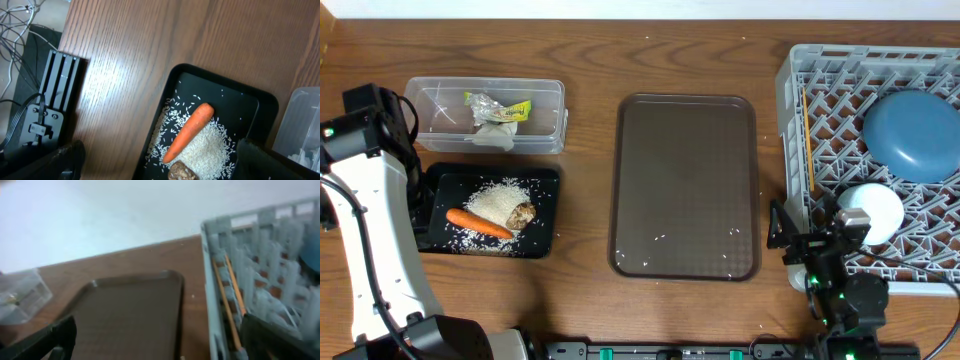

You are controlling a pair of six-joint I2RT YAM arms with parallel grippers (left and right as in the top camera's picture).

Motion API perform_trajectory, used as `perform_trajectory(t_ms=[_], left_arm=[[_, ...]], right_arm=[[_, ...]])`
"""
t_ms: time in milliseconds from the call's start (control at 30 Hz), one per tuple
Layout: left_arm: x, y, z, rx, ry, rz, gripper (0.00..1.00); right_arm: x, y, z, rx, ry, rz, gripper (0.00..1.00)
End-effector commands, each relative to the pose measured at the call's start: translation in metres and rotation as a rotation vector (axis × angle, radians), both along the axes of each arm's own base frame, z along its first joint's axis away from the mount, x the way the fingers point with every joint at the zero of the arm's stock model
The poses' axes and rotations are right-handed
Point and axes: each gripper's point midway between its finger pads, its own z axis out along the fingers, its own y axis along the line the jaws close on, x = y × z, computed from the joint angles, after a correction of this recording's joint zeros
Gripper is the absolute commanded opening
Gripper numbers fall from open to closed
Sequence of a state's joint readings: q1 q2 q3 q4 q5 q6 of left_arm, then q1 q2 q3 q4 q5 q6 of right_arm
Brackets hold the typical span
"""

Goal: Sort waste into correct bins and load items into the dishwasher rack

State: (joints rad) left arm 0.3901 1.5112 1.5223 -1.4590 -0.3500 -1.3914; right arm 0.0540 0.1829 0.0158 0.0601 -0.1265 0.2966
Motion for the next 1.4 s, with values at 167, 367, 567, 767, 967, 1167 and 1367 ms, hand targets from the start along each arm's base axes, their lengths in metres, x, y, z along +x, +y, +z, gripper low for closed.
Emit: perform_trajectory(t_ms=[167,367,567,767,967,1167,1367], left_arm=[[-0.003,0.003,0.000,0.012,0.013,0.017,0.98],[-0.003,0.003,0.000,0.012,0.013,0.017,0.98],[-0.003,0.003,0.000,0.012,0.013,0.017,0.98],[-0.003,0.003,0.000,0.012,0.013,0.016,0.98],[-0.003,0.003,0.000,0.012,0.013,0.017,0.98],[-0.003,0.003,-0.001,0.012,0.013,0.017,0.98],[-0.003,0.003,0.000,0.012,0.013,0.017,0.97]], right_arm=[[-0.006,-0.019,-0.009,-0.021,0.020,-0.111,0.99],[-0.008,-0.020,0.003,-0.077,-0.042,-0.111,0.99],[-0.008,-0.020,0.003,-0.289,-0.067,-0.091,0.99],[-0.008,-0.020,0.002,-0.352,-0.073,-0.084,0.99],[-0.008,-0.019,0.002,-0.309,-0.068,-0.083,0.99],[-0.008,-0.019,0.003,-0.288,-0.067,-0.083,0.99],[-0.008,-0.018,0.003,-0.266,-0.066,-0.082,0.99]])
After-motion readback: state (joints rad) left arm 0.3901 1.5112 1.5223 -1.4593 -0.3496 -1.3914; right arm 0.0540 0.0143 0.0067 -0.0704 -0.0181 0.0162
